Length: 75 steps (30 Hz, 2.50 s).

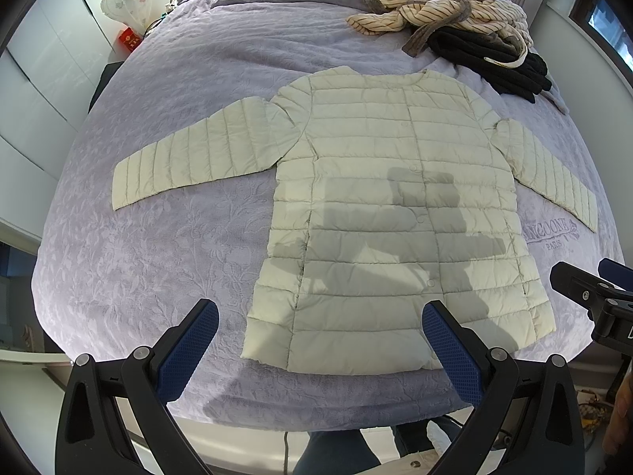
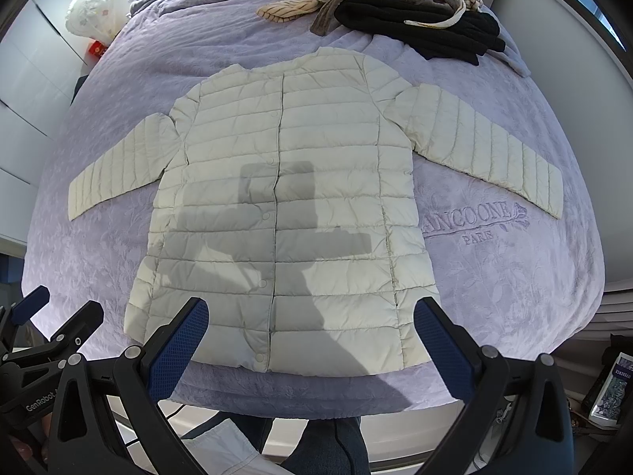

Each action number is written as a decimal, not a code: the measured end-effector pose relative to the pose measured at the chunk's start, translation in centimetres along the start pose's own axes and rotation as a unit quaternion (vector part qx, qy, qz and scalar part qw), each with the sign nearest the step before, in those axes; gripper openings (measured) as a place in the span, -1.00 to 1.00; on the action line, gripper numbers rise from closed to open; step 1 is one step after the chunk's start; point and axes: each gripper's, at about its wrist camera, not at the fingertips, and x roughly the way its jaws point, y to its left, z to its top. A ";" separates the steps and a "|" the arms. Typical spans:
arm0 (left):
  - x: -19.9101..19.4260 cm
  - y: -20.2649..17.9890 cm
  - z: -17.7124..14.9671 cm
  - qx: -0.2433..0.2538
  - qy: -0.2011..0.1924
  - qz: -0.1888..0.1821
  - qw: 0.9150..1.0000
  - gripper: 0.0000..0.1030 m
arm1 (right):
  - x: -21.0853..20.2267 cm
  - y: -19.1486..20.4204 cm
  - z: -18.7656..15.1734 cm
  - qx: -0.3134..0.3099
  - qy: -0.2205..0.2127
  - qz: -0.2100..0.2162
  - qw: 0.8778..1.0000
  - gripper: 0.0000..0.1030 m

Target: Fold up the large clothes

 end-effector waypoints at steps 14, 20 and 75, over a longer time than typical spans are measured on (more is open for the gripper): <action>0.0 0.0 0.0 0.001 0.000 -0.001 1.000 1.00 | 0.0 0.0 0.1 0.000 0.001 0.000 1.000 1.00; 0.0 0.0 0.0 0.000 0.001 -0.001 1.000 1.00 | 0.0 0.1 0.0 0.000 0.001 0.000 1.000 1.00; 15.3 27.7 4.1 -0.218 0.036 0.006 0.975 1.00 | 12.1 20.4 7.9 -0.113 0.091 0.009 0.989 1.00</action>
